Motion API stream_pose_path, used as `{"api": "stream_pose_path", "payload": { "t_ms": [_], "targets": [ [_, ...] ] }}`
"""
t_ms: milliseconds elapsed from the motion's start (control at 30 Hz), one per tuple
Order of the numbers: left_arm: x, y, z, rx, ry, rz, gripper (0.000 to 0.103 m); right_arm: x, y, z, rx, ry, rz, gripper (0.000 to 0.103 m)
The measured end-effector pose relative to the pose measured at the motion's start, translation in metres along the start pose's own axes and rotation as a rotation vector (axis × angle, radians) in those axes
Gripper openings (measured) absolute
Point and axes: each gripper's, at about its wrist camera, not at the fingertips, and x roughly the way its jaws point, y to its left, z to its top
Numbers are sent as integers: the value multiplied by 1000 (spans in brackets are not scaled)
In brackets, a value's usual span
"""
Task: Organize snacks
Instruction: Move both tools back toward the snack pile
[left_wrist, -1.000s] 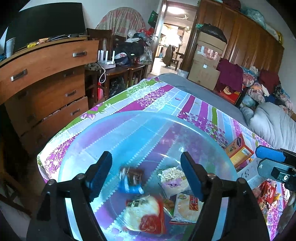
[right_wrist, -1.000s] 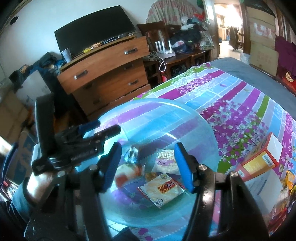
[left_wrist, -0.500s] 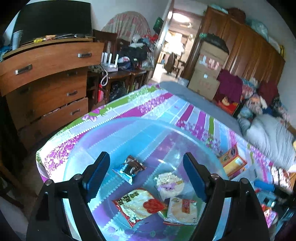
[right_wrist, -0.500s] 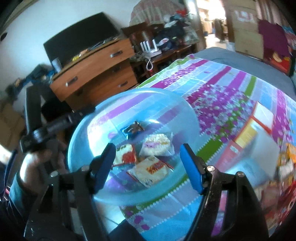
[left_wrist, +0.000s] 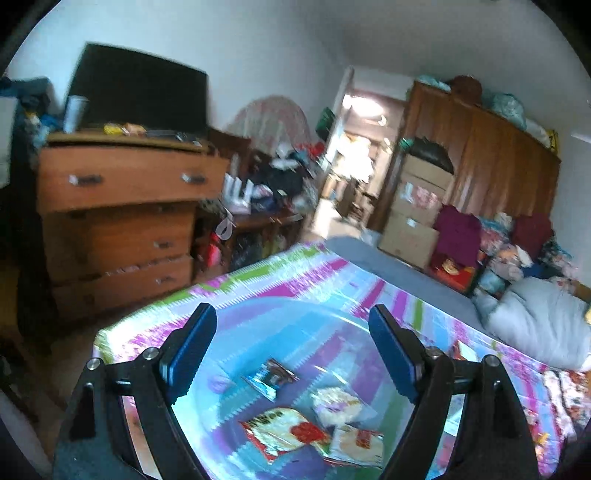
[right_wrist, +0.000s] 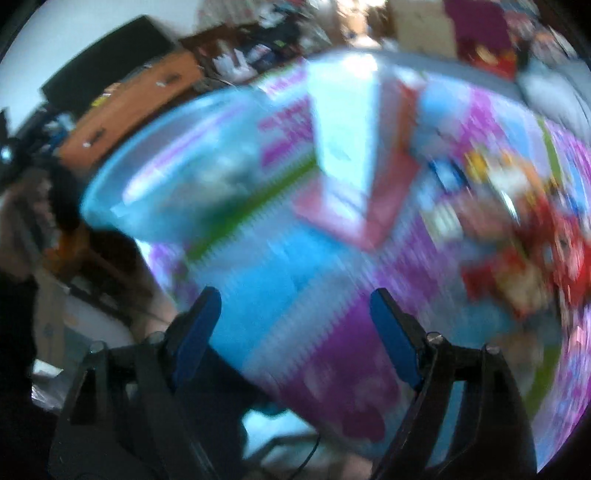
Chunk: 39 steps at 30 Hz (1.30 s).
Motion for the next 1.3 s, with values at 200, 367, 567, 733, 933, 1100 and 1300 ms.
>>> {"api": "stream_pose_path", "payload": {
  "t_ms": [200,367,567,733,933,1100,1300],
  "targets": [
    [-14,10,-6,-52,-49,84,87,1,-29,-27,97,41,0,84],
    [-19,-4,-11,-14,-37,76,87,4,-25,-32,57,27,17,84],
    [-23,-48,-24,83,-7,-18,87,5,-34,-44,69,29,45,84],
    [-24,-115,-45,208,43,-187,87,-9,-67,-52,145,-9,27,84],
    [-26,-186,-82,334,122,-348,87,-26,-116,-58,256,-60,-2,84],
    [-18,-225,-118,388,223,-421,87,-27,-153,-37,384,-143,115,83],
    [-12,-247,-137,429,277,-452,87,25,-181,-1,478,-106,125,65]
  ]
}}
